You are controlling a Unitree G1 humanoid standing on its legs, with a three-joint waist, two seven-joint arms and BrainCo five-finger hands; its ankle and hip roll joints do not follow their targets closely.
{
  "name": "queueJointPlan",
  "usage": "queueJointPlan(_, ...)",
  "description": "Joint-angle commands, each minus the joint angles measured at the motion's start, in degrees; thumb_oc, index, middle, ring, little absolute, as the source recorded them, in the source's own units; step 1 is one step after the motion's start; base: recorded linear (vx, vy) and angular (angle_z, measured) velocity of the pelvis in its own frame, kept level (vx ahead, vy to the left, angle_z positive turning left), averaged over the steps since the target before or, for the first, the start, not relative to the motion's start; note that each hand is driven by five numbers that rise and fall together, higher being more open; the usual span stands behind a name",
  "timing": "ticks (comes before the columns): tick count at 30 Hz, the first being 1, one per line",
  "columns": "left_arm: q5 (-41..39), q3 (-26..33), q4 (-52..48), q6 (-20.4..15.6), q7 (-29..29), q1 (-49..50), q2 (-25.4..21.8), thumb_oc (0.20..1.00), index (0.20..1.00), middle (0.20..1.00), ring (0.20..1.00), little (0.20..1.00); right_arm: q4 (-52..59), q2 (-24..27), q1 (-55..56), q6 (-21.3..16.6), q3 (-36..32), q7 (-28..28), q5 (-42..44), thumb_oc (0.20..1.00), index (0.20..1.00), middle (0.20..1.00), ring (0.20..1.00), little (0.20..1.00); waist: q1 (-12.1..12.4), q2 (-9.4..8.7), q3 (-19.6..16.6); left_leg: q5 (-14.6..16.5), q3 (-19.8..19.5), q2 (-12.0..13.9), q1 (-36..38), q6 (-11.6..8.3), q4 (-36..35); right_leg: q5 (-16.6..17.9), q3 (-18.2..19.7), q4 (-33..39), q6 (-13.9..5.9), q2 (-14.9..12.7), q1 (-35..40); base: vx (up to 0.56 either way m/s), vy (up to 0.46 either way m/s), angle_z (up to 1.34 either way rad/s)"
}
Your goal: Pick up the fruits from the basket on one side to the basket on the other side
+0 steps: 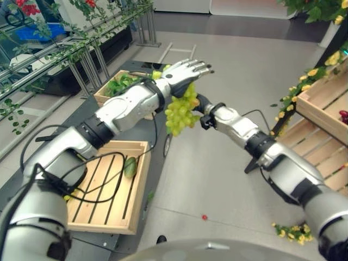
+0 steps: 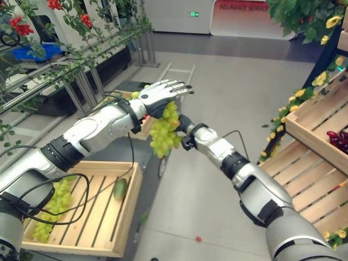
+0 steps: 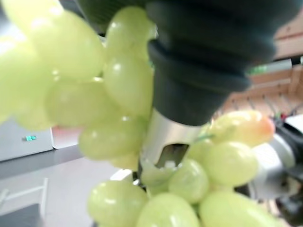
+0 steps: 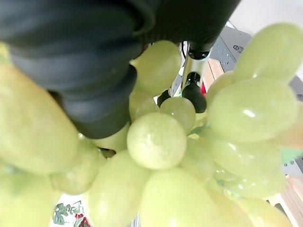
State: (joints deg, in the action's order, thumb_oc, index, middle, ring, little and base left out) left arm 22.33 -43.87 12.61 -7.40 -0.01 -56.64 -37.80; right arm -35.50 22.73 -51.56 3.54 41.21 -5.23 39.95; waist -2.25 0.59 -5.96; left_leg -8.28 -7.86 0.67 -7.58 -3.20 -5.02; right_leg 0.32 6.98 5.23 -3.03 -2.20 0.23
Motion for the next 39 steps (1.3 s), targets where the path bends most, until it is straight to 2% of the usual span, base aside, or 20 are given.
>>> queueJointPlan(1, -9.6, 1.8, 3.9, -1.4, 2.4, 3.0, 3.0, 1.0, 1.0, 1.0, 1.0, 1.0, 6.2, 0.8, -4.6, -7.6, -11.3, 0.5, 3.7, 0.2, 0.2, 0.2, 0.2, 0.2, 0.6, -1.39, -0.9, 10.2, -2.0, -2.1, 4.3, 1.88, 0.0, 0.1, -0.9, -0.2, -3.64, -1.2, -1.7, 0.01, 0.013, -0.05)
queueJointPlan(6, -14.1, 6.7, 3.3, -0.7, 1.2, 10.4, 1.4, 1.0, 1.0, 1.0, 1.0, 1.0, 8.8, 4.4, -0.5, -7.3, -14.1, 0.3, 4.9, 0.2, 0.2, 0.2, 0.2, 0.2, 0.6, -1.72, -0.7, 10.3, -1.7, -2.1, 4.5, 1.98, 0.0, 0.1, -0.7, -0.2, -3.71, -1.2, -1.6, 0.0, 0.007, -0.03)
queueJointPlan(7, -17.4, 10.3, 3.0, -0.8, 0.4, 14.9, 0.6, 1.0, 1.0, 1.0, 1.0, 1.0, 10.9, 6.3, 1.4, -7.2, -15.7, 0.0, 5.5, 0.2, 0.2, 0.2, 0.2, 0.2, 0.7, -2.01, -0.7, 10.4, -1.4, -2.2, 4.5, 2.0, 0.0, 0.1, -0.6, -0.2, -3.83, -1.3, -1.8, 0.0, 0.0, 0.0)
queueJointPlan(9, -18.8, 12.1, 2.6, -0.7, 0.3, 17.3, 0.4, 1.0, 1.0, 1.0, 1.0, 1.0, 12.0, 7.4, 2.7, -7.1, -16.4, -0.2, 5.7, 0.2, 0.2, 0.2, 0.2, 0.2, 0.6, -2.07, -0.6, 10.4, -1.3, -2.1, 4.5, 2.03, 0.0, 0.2, -0.5, -0.2, -3.86, -1.3, -1.8, 0.02, 0.007, -0.03)
queueJointPlan(10, -23.4, 14.9, 3.5, -0.9, 0.5, 21.6, 1.1, 1.0, 1.0, 1.0, 1.0, 1.0, 13.5, 9.5, 4.6, -6.9, -17.7, -0.3, 5.7, 0.2, 0.2, 0.2, 0.2, 0.2, 0.5, -2.27, -0.4, 11.2, -1.1, -2.1, 4.9, 2.23, 0.0, -0.3, -0.3, -0.2, -3.89, -1.3, -1.6, 0.05, 0.015, -0.1)
queueJointPlan(13, -26.7, 18.4, 2.6, -1.1, 0.3, 27.0, 1.8, 1.0, 1.0, 1.0, 1.0, 1.0, 16.2, 11.9, 7.5, -6.7, -19.2, -0.3, 4.8, 0.2, 0.2, 0.2, 0.2, 0.2, 0.4, -2.26, -0.2, 11.3, -0.8, -2.2, 5.1, 2.42, 0.0, -0.3, 0.0, -0.2, -4.03, -1.4, -1.6, 0.03, 0.036, -0.18)
queueJointPlan(14, -30.9, 21.8, 1.7, -1.4, -0.1, 32.0, 2.5, 1.0, 1.0, 1.0, 1.0, 1.0, 18.7, 14.1, 10.4, -7.0, -21.6, -0.3, 4.4, 0.2, 0.2, 0.2, 0.2, 0.2, 0.2, -2.44, 0.1, 11.4, -0.3, -2.4, 5.1, 2.69, 0.0, -0.1, 0.4, -0.2, -4.23, -1.5, -1.8, 0.0, 0.026, -0.08)
queueJointPlan(18, -36.8, 26.4, -0.5, -2.0, 0.6, 38.1, 5.4, 1.0, 1.0, 1.0, 1.0, 1.0, 23.4, 16.4, 16.5, -8.0, -26.9, 1.3, 0.5, 0.2, 0.2, 0.2, 0.2, 0.2, -0.4, -2.47, 0.6, 11.6, 0.4, -2.8, 5.0, 3.28, 0.1, 0.4, 1.5, -0.2, -4.6, -1.8, -2.3, 0.0, 0.053, -0.12)
queueJointPlan(19, -39.5, 28.4, -2.9, -2.3, 0.7, 41.2, 7.2, 1.0, 1.0, 1.0, 1.0, 1.0, 26.5, 16.4, 20.8, -8.7, -30.8, 2.0, -2.1, 0.2, 0.2, 0.2, 0.2, 0.2, -0.8, -2.48, 1.0, 11.8, 0.9, -3.1, 4.9, 3.81, 0.2, 0.8, 2.3, -0.2, -4.85, -2.1, -2.9, -0.01, 0.061, -0.19)
queueJointPlan(21, -40.4, 28.9, -3.5, -2.5, 0.9, 42.2, 8.0, 1.0, 1.0, 1.0, 1.0, 1.0, 27.6, 15.8, 22.9, -8.9, -32.5, 3.2, -3.9, 0.2, 0.2, 0.2, 0.2, 0.2, -0.7, -2.55, 1.0, 11.9, 1.3, -3.3, 4.9, 4.02, 0.2, 1.0, 2.9, -0.2, -5.01, -2.2, -3.2, -0.01, 0.048, -0.22)
queueJointPlan(23, -42.6, 30.4, -6.6, -3.0, 1.6, 44.7, 10.9, 1.0, 1.0, 1.0, 1.0, 1.0, 30.9, 14.1, 28.3, -10.0, -37.7, 5.1, -8.6, 0.2, 0.2, 0.2, 0.2, 0.2, -1.8, -2.41, 1.9, 12.1, 2.4, -3.9, 4.8, 4.77, 0.3, 2.0, 4.5, -0.3, -5.69, -2.6, -4.2, -0.04, 0.072, -0.32)
queueJointPlan(28, -43.4, 31.5, -8.6, -3.4, 2.0, 46.3, 12.6, 1.0, 1.0, 1.0, 1.0, 1.0, 33.4, 11.4, 33.8, -10.5, -41.9, 6.3, -11.8, 0.2, 0.2, 0.2, 0.2, 0.2, -2.4, -2.45, 2.5, 12.3, 4.5, -4.4, 4.4, 5.28, 0.4, 3.1, 7.1, -0.4, -6.82, -2.7, -6.0, -0.05, 0.056, -0.47)
queueJointPlan(30, -43.5, 32.7, -10.2, -4.0, 2.2, 48.0, 13.5, 1.0, 1.0, 1.0, 1.0, 1.0, 34.0, 8.4, 39.0, -11.4, -45.6, 7.6, -14.9, 0.2, 0.2, 0.2, 0.2, 0.2, -4.6, -2.36, 3.9, 12.2, 7.9, -4.3, 3.7, 5.54, 0.4, 5.4, 9.7, -0.4, -8.4, -2.6, -9.0, -0.14, 0.046, -0.66)
queueJointPlan(31, -43.5, 32.7, -10.2, -4.0, 2.2, 48.1, 13.4, 1.0, 1.0, 1.0, 1.0, 1.0, 34.0, 8.3, 39.1, -11.4, -45.6, 7.6, -14.9, 0.2, 0.2, 0.2, 0.2, 0.2, -4.4, -2.45, 3.8, 12.2, 8.2, -4.3, 3.6, 5.55, 0.4, 5.5, 10.0, -0.5, -8.43, -2.5, -9.2, -0.13, 0.001, -0.84)
queueJointPlan(32, -43.7, 33.6, -10.8, -4.0, 2.1, 48.8, 13.0, 1.0, 1.0, 1.0, 1.0, 1.0, 34.5, 7.6, 39.9, -11.5, -46.0, 7.6, -15.6, 0.2, 0.2, 0.2, 0.2, 0.2, -4.4, -2.51, 4.4, 12.3, 9.7, -3.7, 3.6, 5.58, 0.5, 5.8, 9.5, -0.6, -8.52, -2.2, -10.1, -0.11, -0.075, -1.13)
queueJointPlan(33, -43.7, 35.5, -11.7, -4.3, 2.7, 50.2, 12.3, 1.0, 1.0, 1.0, 1.0, 1.0, 34.9, 6.0, 41.4, -11.8, -46.0, 7.2, -16.2, 0.2, 0.2, 0.2, 0.2, 0.2, -3.7, -2.55, 5.4, 12.7, 12.6, -2.0, 3.7, 5.09, 0.7, 5.7, 3.1, -0.8, -8.12, -2.9, -11.2, -0.13, -0.084, -1.38)
queueJointPlan(34, -43.8, 35.6, -11.8, -4.2, 2.7, 50.3, 12.2, 1.0, 1.0, 1.0, 1.0, 1.0, 34.9, 5.9, 41.4, -11.8, -46.0, 7.2, -16.2, 0.2, 0.2, 0.2, 0.2, 0.2, -3.8, -2.7, 5.3, 12.3, 12.7, -2.1, 3.5, 4.98, 0.7, 6.1, 3.1, -0.7, -8.06, -2.9, -11.4, -0.06, -0.1, -1.56)
queueJointPlan(36, -43.8, 37.4, -12.8, -4.5, 3.0, 51.6, 12.2, 1.0, 1.0, 1.0, 1.0, 1.0, 34.5, 5.0, 42.5, -11.9, -45.9, 7.1, -16.7, 0.2, 0.2, 0.2, 0.2, 0.2, -3.7, -3.01, 5.4, 12.4, 15.4, -1.0, 4.2, 4.34, 0.7, 6.2, -2.1, -0.5, -7.37, -3.5, -11.8, 0.06, -0.067, -1.06)
queueJointPlan(37, -43.9, 38.3, -13.4, -4.4, 2.8, 53.0, 12.4, 1.0, 1.0, 1.0, 1.0, 1.0, 34.3, 4.6, 43.1, -12.2, -45.8, 7.1, -16.6, 0.2, 0.2, 0.2, 0.2, 0.2, -3.2, -3.53, 5.9, 12.8, 17.4, -0.7, 5.4, 4.04, 0.9, 6.5, -6.1, -0.8, -6.69, -4.4, -11.3, 0.09, -0.061, -0.55)
queueJointPlan(39, -44.1, 38.7, -13.9, -4.3, 2.7, 53.8, 12.6, 1.0, 1.0, 1.0, 1.0, 1.0, 34.6, 4.7, 43.7, -12.1, -46.0, 7.0, -16.6, 0.2, 0.2, 0.2, 0.2, 0.2, -3.1, -3.66, 6.0, 13.0, 18.2, -0.5, 6.2, 3.8, 0.9, 6.2, -7.2, -0.5, -6.52, -4.4, -10.6, 0.07, -0.084, -0.83)
